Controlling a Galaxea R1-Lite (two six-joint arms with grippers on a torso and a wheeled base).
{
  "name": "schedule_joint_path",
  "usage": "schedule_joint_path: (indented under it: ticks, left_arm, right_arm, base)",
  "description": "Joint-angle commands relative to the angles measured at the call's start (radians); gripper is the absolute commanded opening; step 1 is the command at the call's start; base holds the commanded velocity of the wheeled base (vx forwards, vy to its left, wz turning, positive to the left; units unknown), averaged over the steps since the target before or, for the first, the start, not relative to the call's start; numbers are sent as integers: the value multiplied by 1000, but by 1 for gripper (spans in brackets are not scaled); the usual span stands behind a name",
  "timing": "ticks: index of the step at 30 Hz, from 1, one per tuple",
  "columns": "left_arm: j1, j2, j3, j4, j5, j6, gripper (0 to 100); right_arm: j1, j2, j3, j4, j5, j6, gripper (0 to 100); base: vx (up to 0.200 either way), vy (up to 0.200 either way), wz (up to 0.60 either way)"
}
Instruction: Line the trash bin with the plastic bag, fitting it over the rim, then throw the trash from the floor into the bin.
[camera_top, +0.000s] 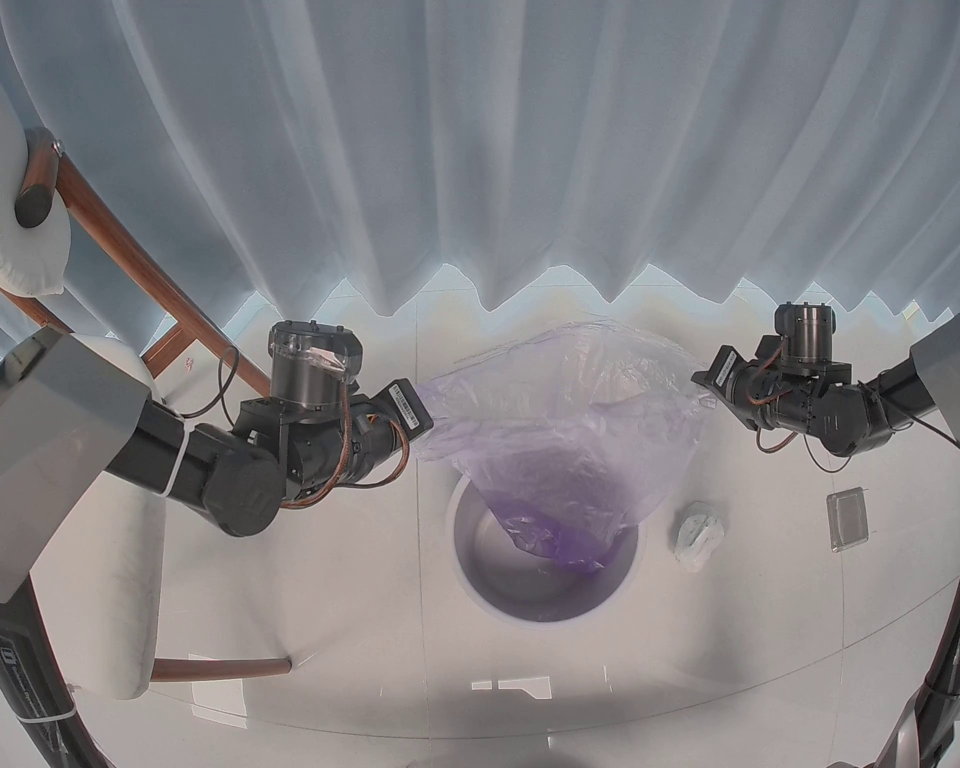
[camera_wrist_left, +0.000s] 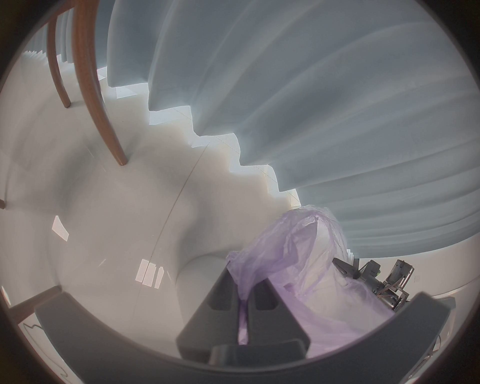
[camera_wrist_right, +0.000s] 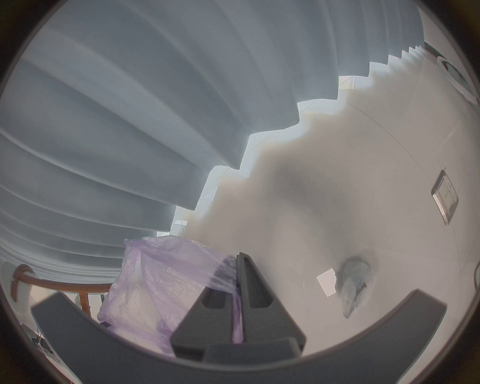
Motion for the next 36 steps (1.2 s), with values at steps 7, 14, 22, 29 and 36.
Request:
schedule_joint_path:
  ticks: [7,14,22,29,36]
  left_arm:
    - [46,214,-170,150,11,-5,0]
    - [61,215,-104,147,12,-11,0]
    - [40,117,-10,142,-3,-11,0]
    - [0,20,86,127,-22,-9,0]
    - [-3,-6,278,17,-51,15,0]
  right_arm:
    - [-6,224,-202,103,-40,-4,0]
    - [-6,220,-114,95,-30,-16,0]
    - [-6,112,90,-3,46,-16,0]
    - [-6,45,254,-139,75,-18,0]
    - [1,11,413,-262,82,-61,0]
  base:
    - [0,0,0]
    - [0,0,0]
    - [0,0,0]
    - [0,0,0]
    - [0,0,0]
